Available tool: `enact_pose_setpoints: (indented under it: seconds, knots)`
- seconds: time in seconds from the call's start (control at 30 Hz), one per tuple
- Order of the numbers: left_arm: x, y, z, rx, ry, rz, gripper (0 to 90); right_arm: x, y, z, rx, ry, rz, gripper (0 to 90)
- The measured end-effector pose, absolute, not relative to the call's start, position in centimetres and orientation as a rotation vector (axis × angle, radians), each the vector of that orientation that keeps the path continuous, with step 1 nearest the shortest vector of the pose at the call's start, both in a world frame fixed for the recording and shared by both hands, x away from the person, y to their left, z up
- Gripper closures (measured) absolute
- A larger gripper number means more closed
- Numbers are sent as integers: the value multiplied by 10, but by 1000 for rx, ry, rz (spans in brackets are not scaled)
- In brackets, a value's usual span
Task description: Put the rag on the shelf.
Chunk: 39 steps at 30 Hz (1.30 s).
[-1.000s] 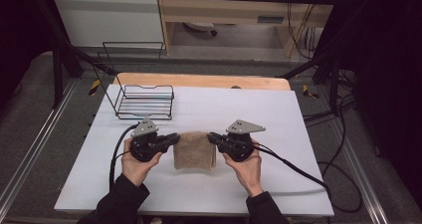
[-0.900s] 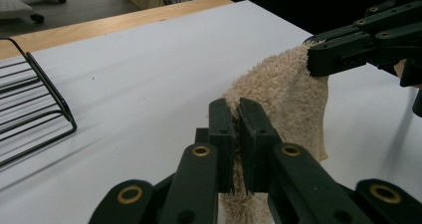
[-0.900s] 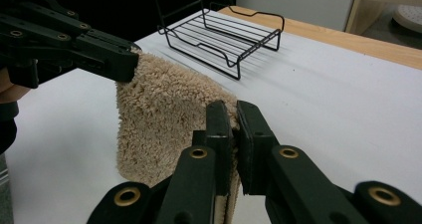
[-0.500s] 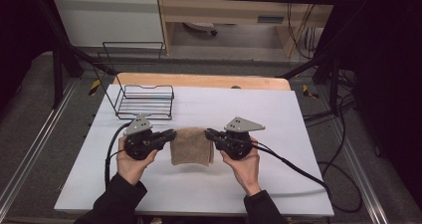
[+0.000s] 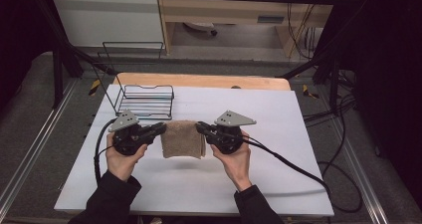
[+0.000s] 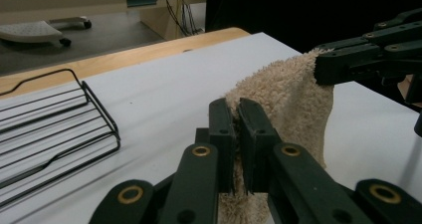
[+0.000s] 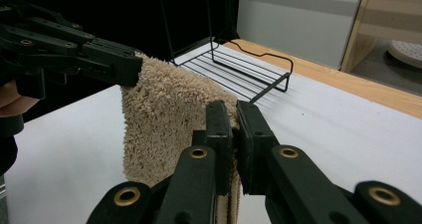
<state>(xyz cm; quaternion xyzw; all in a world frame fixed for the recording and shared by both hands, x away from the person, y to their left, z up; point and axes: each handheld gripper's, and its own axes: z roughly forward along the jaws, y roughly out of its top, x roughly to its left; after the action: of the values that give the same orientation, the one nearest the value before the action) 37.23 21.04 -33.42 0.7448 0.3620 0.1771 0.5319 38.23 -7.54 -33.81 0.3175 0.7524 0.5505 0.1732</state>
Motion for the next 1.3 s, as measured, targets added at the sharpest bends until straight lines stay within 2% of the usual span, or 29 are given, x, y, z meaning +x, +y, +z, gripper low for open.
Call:
enact_pose_setpoints:
  seconds: [0.63, 1.3]
  knots:
    - [377, 234, -320, 1705, 880, 482, 848, 390, -49, -328, 859, 2078, 1616, 852]
    - [382, 258, -300, 1623, 868, 577, 849, 403, -23, -300, 787, 2012, 1652, 853]
